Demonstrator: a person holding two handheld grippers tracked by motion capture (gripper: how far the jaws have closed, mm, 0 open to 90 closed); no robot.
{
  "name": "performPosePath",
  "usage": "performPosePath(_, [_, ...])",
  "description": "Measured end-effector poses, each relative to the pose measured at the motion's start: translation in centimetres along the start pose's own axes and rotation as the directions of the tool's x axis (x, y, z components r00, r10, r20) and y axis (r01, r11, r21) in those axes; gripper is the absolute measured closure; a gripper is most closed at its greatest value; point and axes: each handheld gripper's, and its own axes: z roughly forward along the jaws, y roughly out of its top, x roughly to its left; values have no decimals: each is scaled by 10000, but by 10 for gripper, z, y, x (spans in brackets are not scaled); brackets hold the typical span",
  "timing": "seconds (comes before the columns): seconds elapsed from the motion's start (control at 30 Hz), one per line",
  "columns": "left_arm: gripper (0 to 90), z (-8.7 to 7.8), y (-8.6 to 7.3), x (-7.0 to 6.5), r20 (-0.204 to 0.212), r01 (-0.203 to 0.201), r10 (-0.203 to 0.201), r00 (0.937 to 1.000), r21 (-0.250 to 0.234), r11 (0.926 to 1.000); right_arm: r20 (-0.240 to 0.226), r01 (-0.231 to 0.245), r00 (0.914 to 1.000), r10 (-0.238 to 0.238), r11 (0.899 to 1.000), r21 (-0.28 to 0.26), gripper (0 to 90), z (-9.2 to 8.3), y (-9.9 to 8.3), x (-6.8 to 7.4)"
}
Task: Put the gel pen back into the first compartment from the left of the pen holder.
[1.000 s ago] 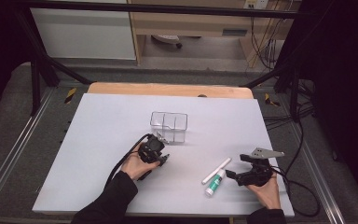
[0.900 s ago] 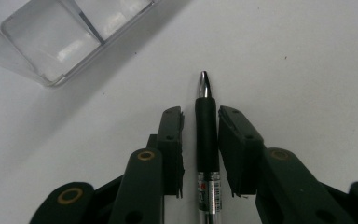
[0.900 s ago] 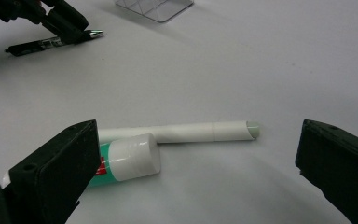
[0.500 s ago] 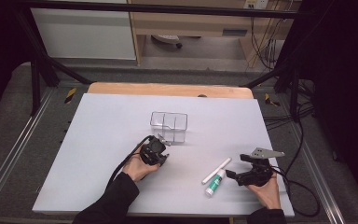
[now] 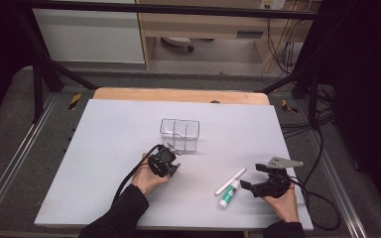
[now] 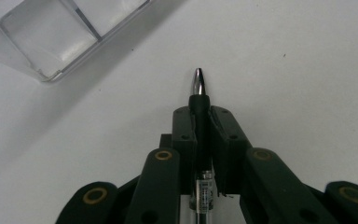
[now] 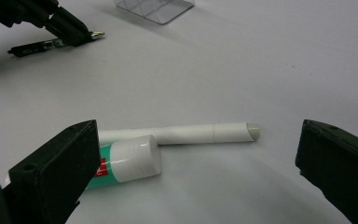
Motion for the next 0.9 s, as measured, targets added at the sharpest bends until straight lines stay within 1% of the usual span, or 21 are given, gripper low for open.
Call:
performPosePath(0.07, [796, -1, -1, 1, 84, -67, 67, 9999, -34, 10000, 16, -2, 10000, 2, 10000, 5, 4, 0, 0, 0])
performPosePath(0.17, [797, -4, -2, 2, 85, -121, 122, 9999, -113, 9999, 0, -13, 10000, 13, 10000, -4, 4, 0, 0, 0])
performPosePath(0.23, [797, -6, -3, 4, 70, -82, 83, 9999, -219, 9997, 16, -1, 10000, 1, 10000, 5, 4, 0, 0, 0])
performPosePath(0.53, [798, -23, -7, 9, 247, 132, -113, 9996, -787, 9968, 11, 15, 10000, -15, 10000, -9, 4, 0, 0, 0])
performPosePath(0.57, [798, -26, -8, 9, 256, 207, -183, 9995, -993, 9948, 12, -1, 10000, 1, 10000, -6, 4, 0, 0, 0])
performPosePath(0.6, [798, -28, -9, 10, 252, 216, -191, 9995, -1019, 9946, 0, -13, 10000, 13, 10000, -12, 4, 0, 0, 0])
performPosePath(0.7, [798, -35, -10, 12, 262, 346, -313, 9992, -1361, 9901, 3, -11, 10000, 11, 10000, -15, 4, 0, 0, 0])
performPosePath(0.77, [798, -39, -12, 12, 262, 487, -450, 9986, -1641, 9852, 1, 2, 10000, -2, 10000, -13, 4, 0, 0, 0])
performPosePath(0.8, [798, -42, -12, 13, 269, 494, -455, 9986, -1712, 9840, -3, 0, 10000, 0, 10000, -13, 4, 0, 0, 0])
performPosePath(0.9, [798, -48, -13, 14, 191, 622, -595, 9980, -2060, 9766, -3, 10, 10000, -10, 10000, -8, 3, 0, 0, 0])
